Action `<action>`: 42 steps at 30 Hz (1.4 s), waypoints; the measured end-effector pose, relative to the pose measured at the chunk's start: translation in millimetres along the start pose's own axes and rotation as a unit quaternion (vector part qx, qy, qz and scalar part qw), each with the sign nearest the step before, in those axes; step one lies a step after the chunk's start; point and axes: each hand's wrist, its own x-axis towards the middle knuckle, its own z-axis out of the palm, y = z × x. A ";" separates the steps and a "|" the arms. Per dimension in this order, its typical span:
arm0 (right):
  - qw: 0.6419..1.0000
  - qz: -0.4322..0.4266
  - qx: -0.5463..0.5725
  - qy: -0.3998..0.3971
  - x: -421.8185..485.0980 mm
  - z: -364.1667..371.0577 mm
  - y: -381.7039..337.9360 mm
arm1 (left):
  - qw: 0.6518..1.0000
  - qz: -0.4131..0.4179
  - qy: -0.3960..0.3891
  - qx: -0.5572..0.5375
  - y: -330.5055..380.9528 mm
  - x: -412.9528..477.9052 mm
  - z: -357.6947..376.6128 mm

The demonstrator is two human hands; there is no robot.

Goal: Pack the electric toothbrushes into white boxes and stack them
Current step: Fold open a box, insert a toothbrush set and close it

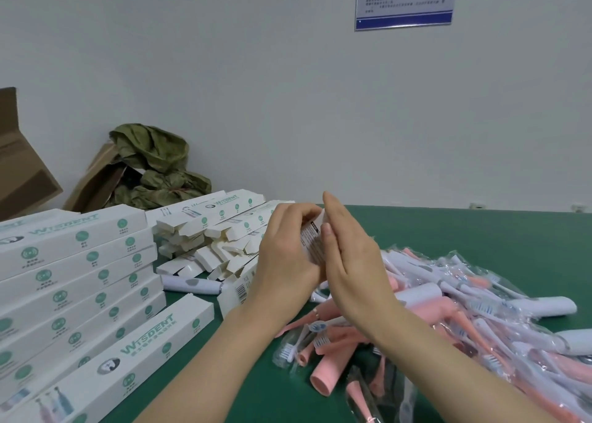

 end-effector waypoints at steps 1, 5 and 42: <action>1.000 0.007 0.014 -0.011 0.4 -0.9 -0.2 | 1.000 0.004 -0.005 0.001 0.2 0.0 -1.2; 0.971 0.103 0.215 0.036 13.7 -11.5 -6.7 | 0.999 0.029 0.023 0.002 7.5 6.6 -14.0; 0.899 0.279 0.334 -0.046 31.5 -48.1 6.8 | 0.969 0.083 -0.211 0.100 -8.3 9.4 -29.6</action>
